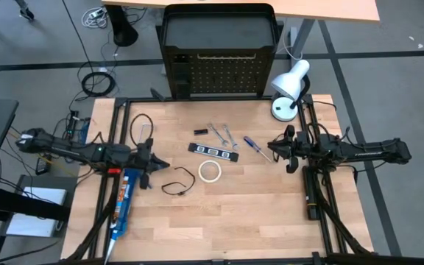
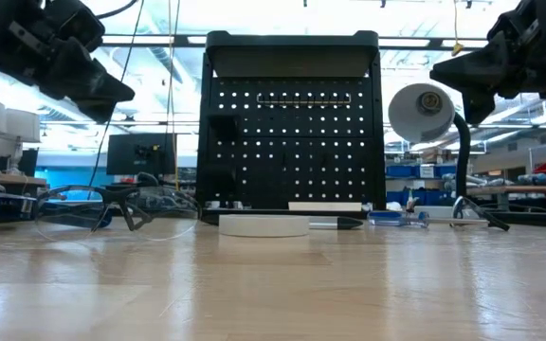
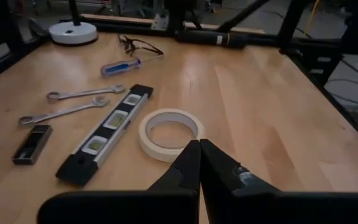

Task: Hang tools onto peg board
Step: Put the left safety glasses on top of the pegboard

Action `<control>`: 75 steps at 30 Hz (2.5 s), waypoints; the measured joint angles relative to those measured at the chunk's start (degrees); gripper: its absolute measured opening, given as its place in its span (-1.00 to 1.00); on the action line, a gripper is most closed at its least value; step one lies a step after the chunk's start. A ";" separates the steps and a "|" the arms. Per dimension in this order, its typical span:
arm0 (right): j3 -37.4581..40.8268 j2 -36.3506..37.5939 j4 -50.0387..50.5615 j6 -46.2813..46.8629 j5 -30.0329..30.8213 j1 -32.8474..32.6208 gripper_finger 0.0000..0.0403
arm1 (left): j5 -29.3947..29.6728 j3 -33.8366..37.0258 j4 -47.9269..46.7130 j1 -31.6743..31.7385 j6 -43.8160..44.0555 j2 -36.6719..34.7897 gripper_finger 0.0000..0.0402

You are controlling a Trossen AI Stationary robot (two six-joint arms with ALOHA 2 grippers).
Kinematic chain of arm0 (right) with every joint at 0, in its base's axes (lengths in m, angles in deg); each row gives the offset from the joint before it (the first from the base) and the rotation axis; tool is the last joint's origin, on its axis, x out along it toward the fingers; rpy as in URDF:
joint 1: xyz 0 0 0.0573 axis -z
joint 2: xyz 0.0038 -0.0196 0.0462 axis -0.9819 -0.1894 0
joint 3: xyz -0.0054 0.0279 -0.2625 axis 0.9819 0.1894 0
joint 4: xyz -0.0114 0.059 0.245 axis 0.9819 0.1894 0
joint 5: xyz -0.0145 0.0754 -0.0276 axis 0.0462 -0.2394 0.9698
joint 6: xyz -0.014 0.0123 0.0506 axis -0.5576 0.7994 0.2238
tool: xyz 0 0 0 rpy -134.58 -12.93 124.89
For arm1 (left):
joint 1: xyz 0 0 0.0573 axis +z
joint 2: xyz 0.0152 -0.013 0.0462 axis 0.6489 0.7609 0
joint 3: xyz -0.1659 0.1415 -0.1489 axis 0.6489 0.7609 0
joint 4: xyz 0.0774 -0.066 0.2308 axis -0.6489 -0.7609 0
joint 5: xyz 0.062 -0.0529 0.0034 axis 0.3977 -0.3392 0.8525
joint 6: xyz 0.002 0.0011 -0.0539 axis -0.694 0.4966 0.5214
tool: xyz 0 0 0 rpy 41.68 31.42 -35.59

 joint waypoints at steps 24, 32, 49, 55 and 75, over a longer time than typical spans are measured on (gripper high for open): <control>-0.02 -5.44 0.36 2.98 6.51 -0.24 -0.72 | 10.17 -14.65 -9.53 -15.52 0.76 25.43 -0.95; -0.02 -7.69 -1.11 0.56 6.79 -0.72 -0.72 | 7.13 -19.30 -12.16 -16.43 -0.88 36.68 -0.91; -0.02 -7.65 -2.58 -0.06 5.90 -0.76 -0.72 | -0.82 -32.04 -45.50 -17.74 -1.56 43.92 -0.22; -0.04 -7.63 -4.39 -0.04 4.85 -0.76 -0.72 | -0.81 -32.04 -43.32 -17.71 -8.81 43.92 -0.22; -0.04 -7.74 -4.30 1.32 4.28 -0.82 -0.72 | 3.92 -24.88 -33.20 -17.31 -25.60 44.99 -0.22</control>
